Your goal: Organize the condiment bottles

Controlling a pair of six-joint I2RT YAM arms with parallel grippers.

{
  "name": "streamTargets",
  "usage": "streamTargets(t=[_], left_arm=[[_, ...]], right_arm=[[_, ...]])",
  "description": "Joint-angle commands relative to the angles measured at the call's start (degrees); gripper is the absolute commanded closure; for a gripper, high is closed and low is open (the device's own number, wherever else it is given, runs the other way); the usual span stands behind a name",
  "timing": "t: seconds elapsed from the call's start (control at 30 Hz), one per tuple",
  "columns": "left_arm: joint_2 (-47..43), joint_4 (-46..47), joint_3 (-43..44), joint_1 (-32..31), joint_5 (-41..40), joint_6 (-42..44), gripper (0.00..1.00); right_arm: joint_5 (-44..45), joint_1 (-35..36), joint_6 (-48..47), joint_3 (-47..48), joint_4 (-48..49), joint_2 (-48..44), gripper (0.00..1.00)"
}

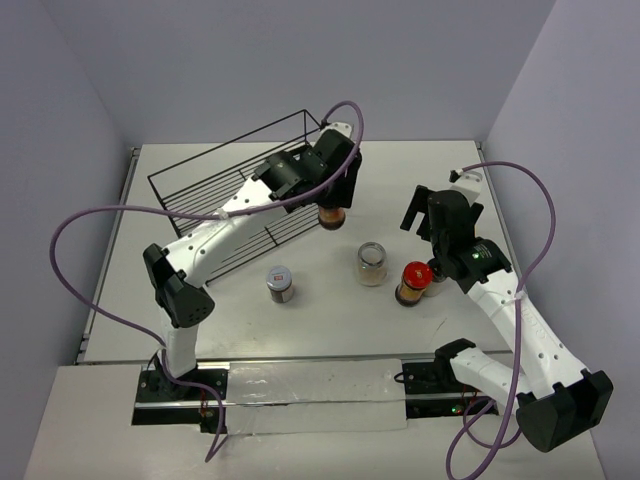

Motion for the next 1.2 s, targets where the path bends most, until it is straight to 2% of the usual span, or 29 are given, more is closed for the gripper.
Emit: streamTargets(t=[0.0,0.33,0.7,1.17], left_arm=[[-4.6,4.3,6.3,2.0,0.3,3.3,0.90],[-5.7,10.1,10.6,7.4,-2.6,7.8,0.90],[-6.4,23.3,11.9,10.5,-5.5,13.6,0.90],[-3.5,35.8,13.4,13.7,-8.3,18.6,0.90]], right_arm=[[1.2,-0.3,1.0,0.2,1.4,-0.8,0.00],[1.0,-0.3,1.1,0.5,0.9,-0.2,0.00],[-0.5,-0.3,1.6,1.0,1.2,1.1,0.00],[-1.8,-0.3,1.7,2.1,1.4,3.6,0.00]])
